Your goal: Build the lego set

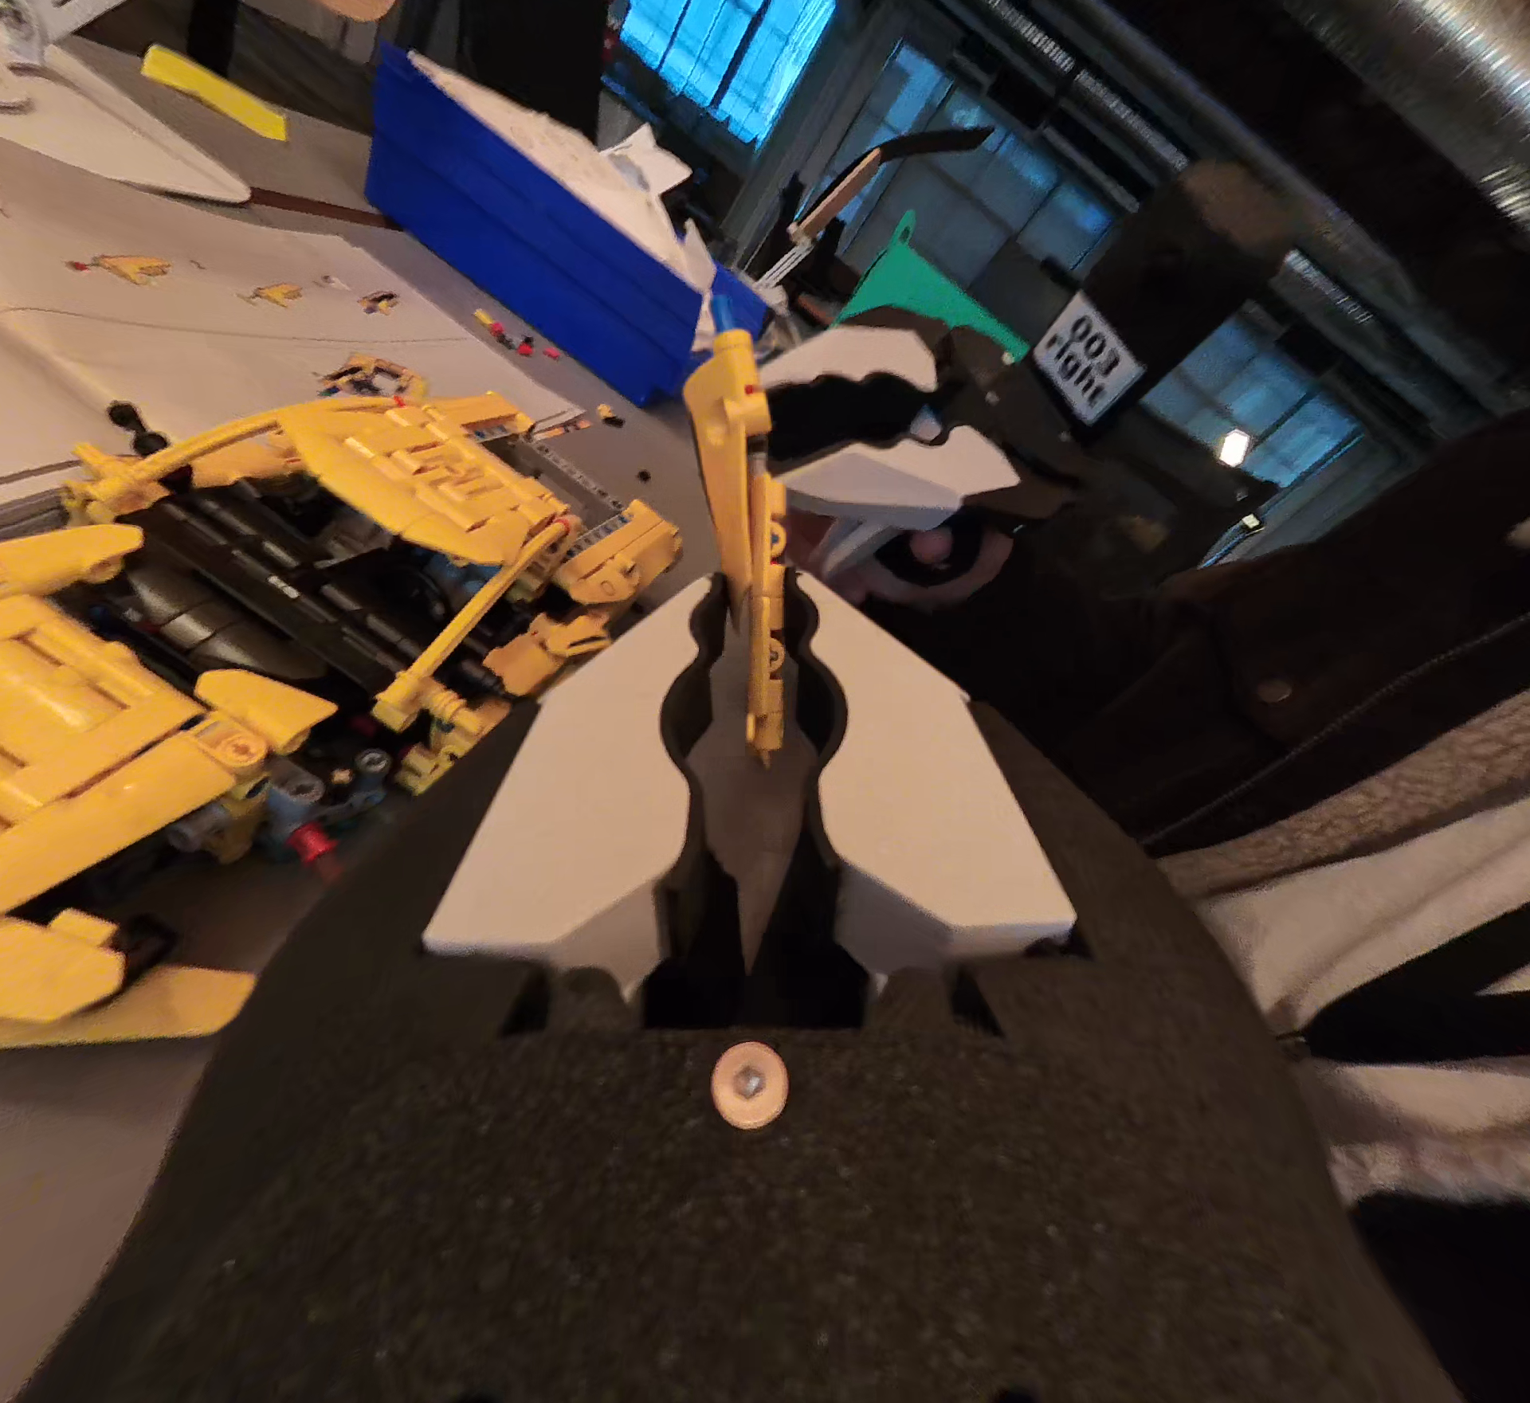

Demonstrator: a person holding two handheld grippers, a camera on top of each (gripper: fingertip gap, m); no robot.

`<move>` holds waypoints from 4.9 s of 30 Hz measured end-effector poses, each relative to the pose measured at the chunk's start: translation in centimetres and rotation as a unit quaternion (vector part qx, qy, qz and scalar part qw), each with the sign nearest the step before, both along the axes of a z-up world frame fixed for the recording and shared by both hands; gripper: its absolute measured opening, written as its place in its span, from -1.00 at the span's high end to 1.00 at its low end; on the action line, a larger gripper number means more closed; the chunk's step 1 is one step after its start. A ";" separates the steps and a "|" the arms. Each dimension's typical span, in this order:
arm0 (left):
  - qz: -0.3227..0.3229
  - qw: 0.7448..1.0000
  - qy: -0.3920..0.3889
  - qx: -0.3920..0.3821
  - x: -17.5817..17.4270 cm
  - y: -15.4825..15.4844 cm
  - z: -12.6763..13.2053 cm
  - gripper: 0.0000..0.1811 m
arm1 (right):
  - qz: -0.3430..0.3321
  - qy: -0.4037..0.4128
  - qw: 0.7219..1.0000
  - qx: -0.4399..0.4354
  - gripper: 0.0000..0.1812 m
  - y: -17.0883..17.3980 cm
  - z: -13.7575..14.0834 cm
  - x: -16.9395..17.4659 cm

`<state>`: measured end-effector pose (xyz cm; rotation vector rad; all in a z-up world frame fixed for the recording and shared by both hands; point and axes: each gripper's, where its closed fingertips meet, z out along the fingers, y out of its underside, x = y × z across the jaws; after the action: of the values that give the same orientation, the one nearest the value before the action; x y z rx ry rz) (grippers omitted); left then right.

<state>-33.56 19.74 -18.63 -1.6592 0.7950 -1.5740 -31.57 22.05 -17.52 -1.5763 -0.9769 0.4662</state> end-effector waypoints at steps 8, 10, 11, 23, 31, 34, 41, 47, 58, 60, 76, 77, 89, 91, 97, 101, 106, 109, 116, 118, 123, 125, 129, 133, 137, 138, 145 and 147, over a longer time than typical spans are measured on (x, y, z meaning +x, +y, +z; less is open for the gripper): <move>-0.023 0.997 0.074 0.025 0.9 -1.1 -2.1 0.86 | 0.024 -0.045 0.999 0.009 0.55 -0.2 0.4 -0.5; -0.024 0.997 0.074 0.022 1.0 -1.1 -2.1 0.86 | 0.012 -0.056 0.998 0.018 0.60 0.1 0.2 -0.4; -0.024 0.997 0.073 0.023 0.9 -1.1 -2.1 0.86 | 0.008 -0.064 0.998 0.024 0.61 0.2 0.1 -0.3; -0.019 0.995 0.091 0.018 1.0 -0.9 -2.7 0.87 | 0.002 -0.098 0.994 0.052 0.63 0.2 -0.4 -0.6; -0.022 0.995 0.094 0.024 1.1 -1.1 -2.7 0.86 | -0.002 -0.100 0.994 0.044 0.59 0.3 -0.7 -0.6; -0.023 0.994 0.103 0.036 1.2 -1.3 -2.8 0.86 | 0.003 -0.106 0.993 0.043 0.61 0.2 -1.0 -0.8; -0.016 0.992 0.116 0.048 1.3 -1.2 -3.0 0.86 | -0.020 -0.158 0.981 0.108 0.64 0.2 -1.0 -1.0; -0.020 0.993 0.106 0.038 1.3 -1.2 -2.9 0.87 | -0.019 -0.127 0.988 0.087 0.65 0.3 -1.1 -1.0; -0.029 0.993 0.104 0.040 1.5 -1.5 -3.0 0.87 | -0.029 -0.133 0.988 0.065 0.65 0.1 -1.4 -0.7; -0.030 0.993 0.106 0.039 1.5 -1.5 -3.1 0.86 | -0.029 -0.135 0.988 0.063 0.67 0.1 -1.5 -0.7; -0.021 0.995 0.089 0.033 1.4 -1.1 -2.7 0.87 | -0.004 -0.067 0.997 0.044 0.72 0.2 -1.2 -0.9; -0.020 0.996 0.083 0.032 1.3 -1.0 -2.5 0.87 | 0.006 -0.032 0.999 0.022 0.71 0.0 -0.9 -0.8; 0.081 0.972 0.112 0.190 0.2 0.5 -0.9 0.86 | 0.147 0.278 0.917 -0.246 0.55 -0.4 2.1 2.5; 0.111 0.952 0.126 0.256 0.0 0.4 -0.1 0.87 | 0.139 0.244 0.929 -0.239 0.55 -0.6 1.3 1.9; 0.197 0.861 0.206 0.421 -0.4 0.6 1.1 0.87 | 0.127 0.228 0.949 -0.178 0.35 -1.4 2.7 0.7; 0.205 0.793 0.261 0.510 0.3 0.2 0.6 0.86 | 0.125 0.221 0.950 -0.183 -0.02 -1.7 2.4 0.0; 0.219 0.707 0.326 0.588 0.6 0.4 -0.1 0.86 | 0.137 0.206 0.931 -0.267 0.00 -2.2 0.6 -0.7; 0.220 0.678 0.345 0.611 0.7 0.4 -0.3 0.86 | 0.145 0.209 0.923 -0.290 0.05 -2.0 0.2 -0.5; 0.210 0.674 0.344 0.619 1.5 -0.6 -0.6 0.86 | 0.153 0.178 0.931 -0.280 0.25 -2.0 -1.1 -0.4; 0.208 0.691 0.334 0.606 1.6 -0.7 -0.7 0.86 | 0.159 0.173 0.928 -0.289 0.25 -2.0 -1.3 -0.3; 0.174 0.782 0.293 0.522 1.6 -0.9 -1.4 0.66 | 0.167 0.161 0.931 -0.281 0.25 -1.5 -1.4 1.5; 0.159 0.827 0.250 0.478 1.6 -1.4 -0.9 0.63 | 0.153 0.168 0.937 -0.267 0.25 -0.7 -0.6 3.6; 0.109 0.920 0.179 0.332 1.2 -1.1 -1.1 0.57 | 0.109 0.200 0.943 -0.241 0.26 0.7 1.3 8.7; 0.069 0.978 0.084 0.179 0.3 -0.5 -0.5 0.57 | 0.045 0.205 0.949 -0.235 0.26 1.8 0.6 14.3; 0.060 0.991 0.026 0.113 -0.6 0.0 0.3 0.57 | 0.011 0.194 0.953 -0.232 0.26 1.0 -0.7 18.3; 0.060 0.992 0.023 0.108 -0.6 0.1 0.3 0.57 | 0.004 0.173 0.957 -0.231 0.26 0.6 -1.2 19.0; 0.045 0.993 0.030 0.104 -0.1 -0.2 0.0 0.57 | 0.011 0.087 0.960 -0.267 0.26 -2.7 -5.1 20.4; 0.043 0.994 0.025 0.096 -0.1 -0.1 0.0 0.57 | 0.021 0.066 0.962 -0.265 0.26 -3.3 -6.2 20.6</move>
<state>-33.64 19.67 -18.66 -1.5782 0.8607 -1.3568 -10.96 18.78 -23.71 -1.9694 -0.8211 0.9072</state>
